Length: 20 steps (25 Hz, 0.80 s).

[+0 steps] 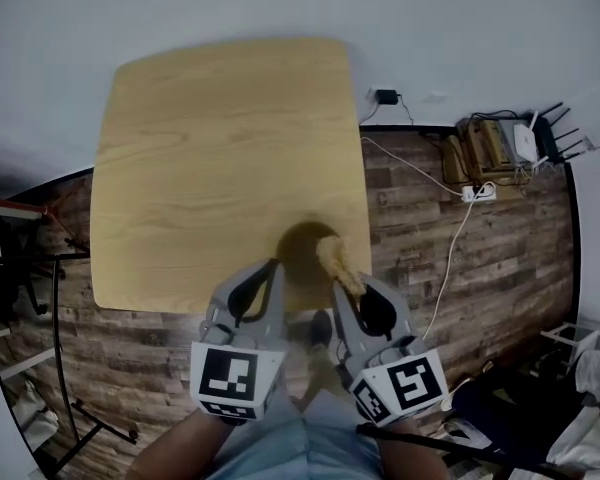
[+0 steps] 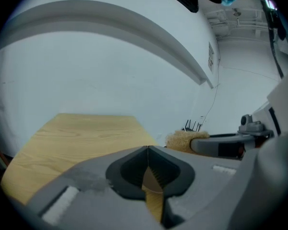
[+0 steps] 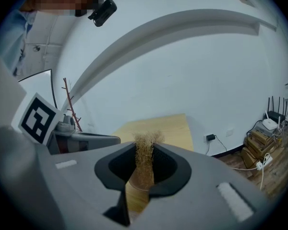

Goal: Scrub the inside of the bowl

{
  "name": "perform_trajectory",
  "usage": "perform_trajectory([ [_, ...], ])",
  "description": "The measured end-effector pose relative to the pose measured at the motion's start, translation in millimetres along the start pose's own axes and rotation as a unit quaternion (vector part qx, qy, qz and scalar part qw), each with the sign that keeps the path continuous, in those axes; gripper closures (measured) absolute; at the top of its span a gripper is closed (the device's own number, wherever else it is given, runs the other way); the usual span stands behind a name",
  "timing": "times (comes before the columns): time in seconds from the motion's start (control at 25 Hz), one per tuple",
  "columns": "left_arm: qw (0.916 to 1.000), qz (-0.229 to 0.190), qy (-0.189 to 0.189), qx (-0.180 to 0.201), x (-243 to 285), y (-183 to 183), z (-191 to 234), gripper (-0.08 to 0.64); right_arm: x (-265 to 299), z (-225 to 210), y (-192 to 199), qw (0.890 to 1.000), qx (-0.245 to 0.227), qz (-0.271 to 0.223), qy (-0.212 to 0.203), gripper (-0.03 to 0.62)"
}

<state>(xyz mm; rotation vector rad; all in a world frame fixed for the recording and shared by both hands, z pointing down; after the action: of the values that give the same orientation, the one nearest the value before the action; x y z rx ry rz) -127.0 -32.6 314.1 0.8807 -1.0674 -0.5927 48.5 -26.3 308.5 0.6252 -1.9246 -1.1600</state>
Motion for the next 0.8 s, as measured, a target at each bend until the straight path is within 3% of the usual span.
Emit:
perform_trajectory([
  [0.08, 0.9998, 0.01, 0.0, -0.019, 8.7, 4.1, 4.4, 0.533, 6.5, -2.3, 8.9, 1.0, 0.007, 0.012, 0.0, 0.522],
  [0.28, 0.9991, 0.031, 0.013, -0.026, 32.6, 21.3, 17.1, 0.509, 22.0, -8.0, 31.1, 0.999, 0.017, 0.037, -0.004, 0.522],
  [0.48, 0.9955, 0.067, 0.017, -0.064, 44.3, 32.5, 18.2, 0.509, 31.2, -15.5, 35.0, 0.998, 0.027, 0.049, -0.003, 0.522],
  [0.8, 0.9946, 0.088, 0.032, -0.045, 59.6, 45.6, 24.2, 0.506, 39.5, -20.9, 41.3, 0.998, 0.035, 0.06, -0.007, 0.522],
])
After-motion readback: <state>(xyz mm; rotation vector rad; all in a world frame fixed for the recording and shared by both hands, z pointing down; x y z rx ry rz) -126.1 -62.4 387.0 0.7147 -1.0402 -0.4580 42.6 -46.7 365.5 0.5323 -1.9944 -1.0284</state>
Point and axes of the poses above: the fingertips, and each gripper's own axes: x forward along the fingers, z to its left, y out of its underside, the point moved 9 cm from there along -x, backward along the fingers, and after that the axes turned 2 degrees about -x, right-handed, at the moved point
